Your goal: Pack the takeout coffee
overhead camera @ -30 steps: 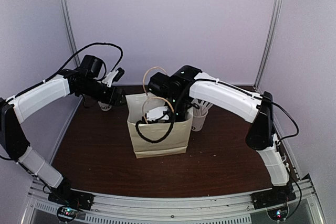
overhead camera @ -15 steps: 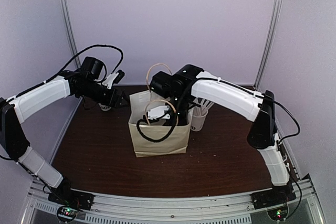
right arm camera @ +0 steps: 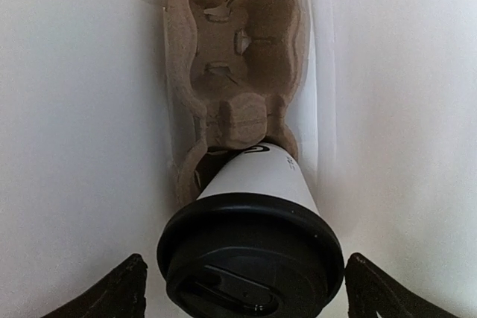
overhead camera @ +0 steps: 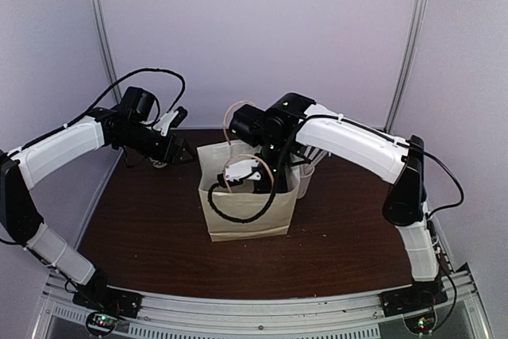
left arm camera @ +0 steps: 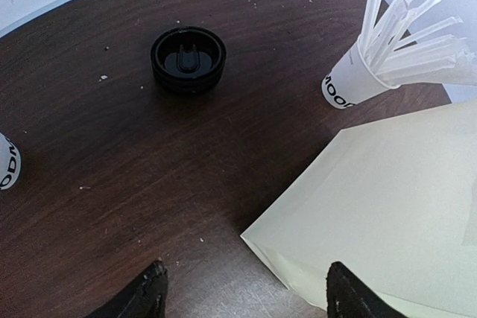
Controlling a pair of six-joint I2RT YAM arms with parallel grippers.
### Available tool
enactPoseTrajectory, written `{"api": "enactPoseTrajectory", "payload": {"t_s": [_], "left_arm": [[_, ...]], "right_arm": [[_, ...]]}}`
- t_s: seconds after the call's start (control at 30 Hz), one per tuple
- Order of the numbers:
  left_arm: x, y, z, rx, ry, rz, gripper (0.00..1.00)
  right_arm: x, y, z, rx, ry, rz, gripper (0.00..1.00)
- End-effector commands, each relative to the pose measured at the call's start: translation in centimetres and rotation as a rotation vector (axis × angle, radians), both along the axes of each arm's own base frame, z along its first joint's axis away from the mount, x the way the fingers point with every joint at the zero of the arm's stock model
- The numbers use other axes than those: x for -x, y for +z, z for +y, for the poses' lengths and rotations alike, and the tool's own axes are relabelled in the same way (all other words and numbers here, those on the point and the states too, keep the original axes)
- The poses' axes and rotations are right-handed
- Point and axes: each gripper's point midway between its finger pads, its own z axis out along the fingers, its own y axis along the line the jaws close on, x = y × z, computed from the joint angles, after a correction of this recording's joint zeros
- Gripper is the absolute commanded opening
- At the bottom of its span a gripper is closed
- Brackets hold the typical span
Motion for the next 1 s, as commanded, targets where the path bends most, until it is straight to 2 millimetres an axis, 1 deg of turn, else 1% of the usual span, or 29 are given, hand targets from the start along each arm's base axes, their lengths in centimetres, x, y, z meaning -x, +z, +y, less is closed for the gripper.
{"api": "enactPoseTrajectory", "payload": {"t_s": [0.0, 0.03, 0.07, 0.17, 0.27, 0.37, 0.47, 0.6, 0.7, 0.8, 0.87, 0.97], "left_arm": [[0.9, 1.5, 0.0, 0.024, -0.024, -0.035, 0.74], [1.0, 1.6, 0.0, 0.024, -0.026, -0.037, 0.74], [1.1, 1.7, 0.0, 0.025, -0.028, -0.037, 0.74], [1.2, 1.9, 0.1, 0.020, -0.033, -0.036, 0.74], [1.3, 2.0, 0.0, 0.023, -0.037, -0.035, 0.74], [1.5, 2.5, -0.3, 0.044, -0.047, -0.035, 0.74], [1.9, 3.4, -1.1, 0.094, -0.083, -0.038, 0.74], [3.1, 5.9, -2.6, 0.176, -0.158, -0.091, 0.74], [4.9, 9.3, -3.9, 0.279, -0.247, -0.167, 0.74], [6.4, 12.3, -4.6, 0.349, -0.304, -0.255, 0.75], [7.2, 13.5, -5.1, 0.383, -0.333, -0.289, 0.75], [8.3, 14.0, -6.4, 0.373, -0.385, -0.297, 0.73]], "right_arm": [[1.0, 3.0, -0.6, -0.043, 0.007, -0.030, 0.96], [1.0, 3.4, -0.6, -0.050, 0.008, -0.042, 0.99], [1.0, 3.8, -0.7, -0.055, 0.009, -0.051, 1.00], [0.9, 4.7, -0.9, -0.072, 0.010, -0.074, 1.00], [1.0, 5.3, -1.0, -0.082, 0.008, -0.083, 1.00], [1.1, 6.1, -1.1, -0.100, 0.008, -0.091, 1.00], [1.6, 6.5, -1.2, -0.115, 0.009, -0.076, 1.00], [2.1, 6.5, -1.1, -0.122, 0.012, -0.046, 1.00], [2.5, 6.1, -1.0, -0.117, 0.015, -0.025, 1.00], [2.6, 5.7, -0.9, -0.111, 0.016, -0.009, 1.00], [2.7, 5.6, -0.8, -0.112, 0.018, 0.004, 1.00], [3.0, 5.4, -0.5, -0.118, 0.021, 0.025, 1.00]]}}
